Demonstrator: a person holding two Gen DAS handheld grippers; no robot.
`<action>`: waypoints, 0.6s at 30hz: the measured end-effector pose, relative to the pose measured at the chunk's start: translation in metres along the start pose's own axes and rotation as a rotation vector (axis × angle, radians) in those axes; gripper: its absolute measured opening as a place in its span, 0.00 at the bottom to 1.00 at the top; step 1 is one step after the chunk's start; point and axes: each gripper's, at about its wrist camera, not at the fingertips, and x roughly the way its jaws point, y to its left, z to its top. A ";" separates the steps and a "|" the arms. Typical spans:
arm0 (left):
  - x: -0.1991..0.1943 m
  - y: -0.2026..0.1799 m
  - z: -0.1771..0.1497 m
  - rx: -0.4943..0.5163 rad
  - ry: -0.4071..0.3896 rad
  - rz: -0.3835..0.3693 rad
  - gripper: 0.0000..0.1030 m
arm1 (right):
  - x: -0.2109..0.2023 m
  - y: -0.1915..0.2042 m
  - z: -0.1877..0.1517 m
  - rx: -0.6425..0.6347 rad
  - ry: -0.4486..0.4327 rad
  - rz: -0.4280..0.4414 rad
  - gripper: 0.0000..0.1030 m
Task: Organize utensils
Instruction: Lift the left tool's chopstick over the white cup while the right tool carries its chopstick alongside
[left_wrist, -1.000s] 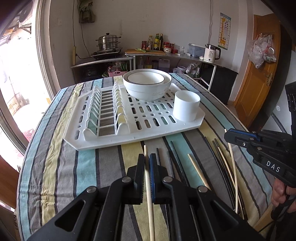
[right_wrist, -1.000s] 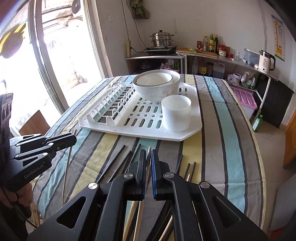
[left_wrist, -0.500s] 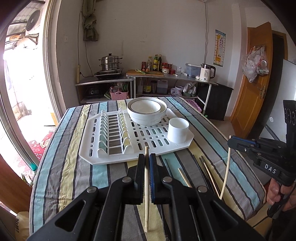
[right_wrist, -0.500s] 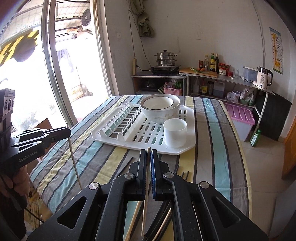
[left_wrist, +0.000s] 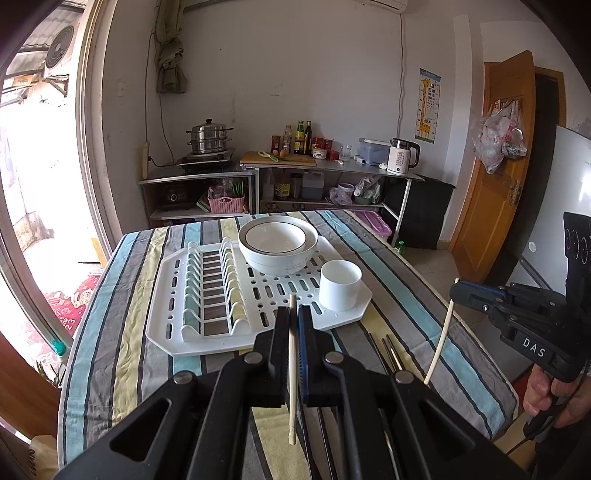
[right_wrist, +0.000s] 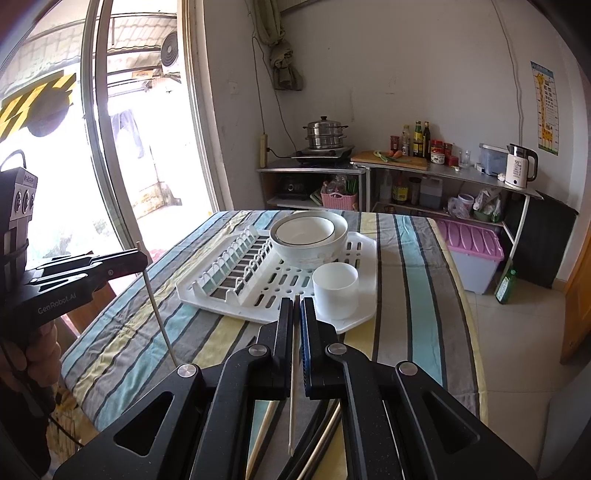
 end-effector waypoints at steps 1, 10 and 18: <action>0.002 -0.001 0.004 -0.002 -0.003 -0.008 0.05 | 0.001 -0.002 0.004 0.002 -0.008 -0.003 0.04; 0.033 -0.013 0.057 -0.023 -0.045 -0.077 0.05 | 0.015 -0.027 0.048 0.032 -0.083 -0.007 0.04; 0.065 -0.021 0.104 -0.043 -0.086 -0.116 0.05 | 0.032 -0.048 0.092 0.080 -0.147 0.004 0.04</action>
